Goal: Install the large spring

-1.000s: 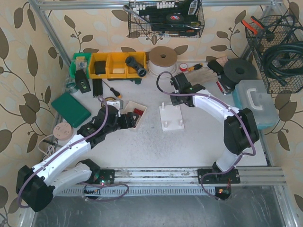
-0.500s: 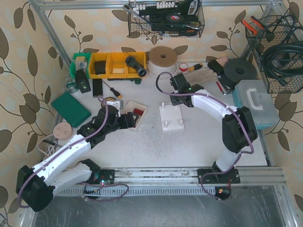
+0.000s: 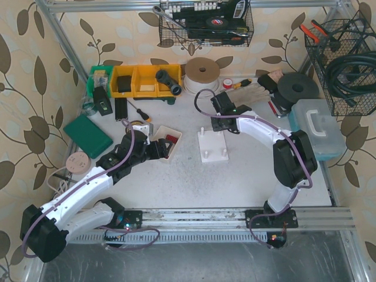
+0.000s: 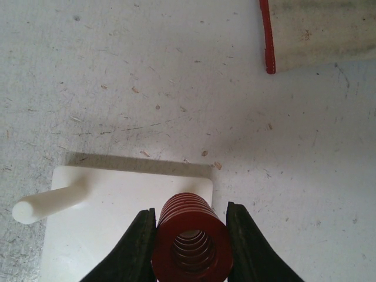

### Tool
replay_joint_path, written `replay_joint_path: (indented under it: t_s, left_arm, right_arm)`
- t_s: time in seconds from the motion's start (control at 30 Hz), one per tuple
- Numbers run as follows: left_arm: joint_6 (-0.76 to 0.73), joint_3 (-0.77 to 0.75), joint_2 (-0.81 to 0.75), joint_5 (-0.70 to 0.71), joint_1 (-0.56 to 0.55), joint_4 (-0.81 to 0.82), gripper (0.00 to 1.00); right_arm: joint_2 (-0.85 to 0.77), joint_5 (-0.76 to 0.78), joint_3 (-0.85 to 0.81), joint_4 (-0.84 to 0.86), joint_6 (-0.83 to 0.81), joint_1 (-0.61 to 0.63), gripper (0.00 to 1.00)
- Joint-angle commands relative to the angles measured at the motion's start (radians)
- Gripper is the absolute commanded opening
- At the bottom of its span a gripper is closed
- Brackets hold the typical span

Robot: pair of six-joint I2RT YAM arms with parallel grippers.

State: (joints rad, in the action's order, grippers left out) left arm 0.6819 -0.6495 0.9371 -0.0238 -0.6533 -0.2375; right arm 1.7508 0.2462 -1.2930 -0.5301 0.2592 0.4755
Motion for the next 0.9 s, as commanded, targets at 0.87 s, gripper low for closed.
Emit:
replay_joint_path:
  t_s: [0.87]
  left_arm:
    - [0.000, 0.013, 0.003, 0.019, 0.009, 0.042, 0.83]
  right_arm:
    - [0.059, 0.053, 0.089, 0.048, 0.265, -0.004, 0.20]
